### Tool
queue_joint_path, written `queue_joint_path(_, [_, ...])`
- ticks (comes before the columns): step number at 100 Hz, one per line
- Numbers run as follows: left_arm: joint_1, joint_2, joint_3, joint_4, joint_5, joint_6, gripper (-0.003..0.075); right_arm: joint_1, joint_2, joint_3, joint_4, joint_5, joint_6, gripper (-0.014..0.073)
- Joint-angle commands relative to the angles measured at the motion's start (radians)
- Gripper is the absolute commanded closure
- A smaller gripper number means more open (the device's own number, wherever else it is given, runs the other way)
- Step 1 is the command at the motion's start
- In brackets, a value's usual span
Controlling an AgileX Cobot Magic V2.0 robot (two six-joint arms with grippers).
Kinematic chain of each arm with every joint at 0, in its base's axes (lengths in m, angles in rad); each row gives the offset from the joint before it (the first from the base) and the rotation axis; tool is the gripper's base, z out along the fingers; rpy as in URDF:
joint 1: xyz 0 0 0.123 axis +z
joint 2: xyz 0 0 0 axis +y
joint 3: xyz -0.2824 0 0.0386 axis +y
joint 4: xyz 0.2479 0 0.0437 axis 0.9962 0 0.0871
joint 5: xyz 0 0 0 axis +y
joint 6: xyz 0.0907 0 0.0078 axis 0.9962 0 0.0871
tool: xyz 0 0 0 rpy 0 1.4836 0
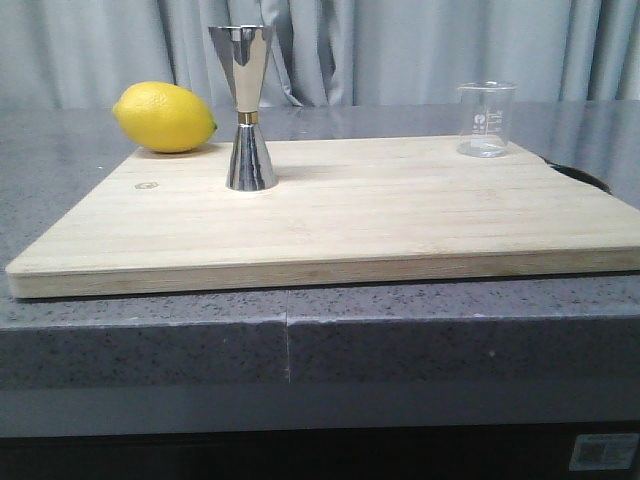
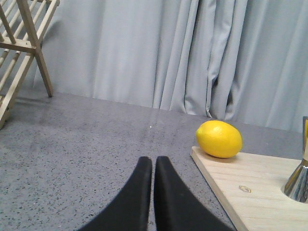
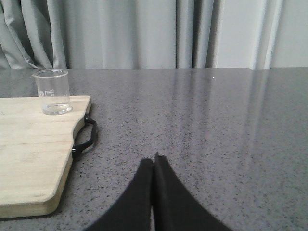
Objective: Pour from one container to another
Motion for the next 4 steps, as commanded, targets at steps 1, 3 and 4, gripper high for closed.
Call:
queue_joint_path(1, [-0.001,-0.021,0.028,-0.007,-0.082,-0.001,0.0739,-0.006,-0.019,0.005,-0.005,-0.073,-0.001,0.0664])
queue_joint_path(3, [-0.001,-0.021,0.028,-0.007,-0.082,-0.001,0.0739,-0.006,-0.019,0.005,-0.005,-0.073,-0.001,0.0664])
queue_joint_path(4, [-0.001,-0.021,0.028,-0.007,-0.082,-0.001,0.0739,-0.006,-0.019,0.005,-0.005,-0.073,-0.001,0.0664])
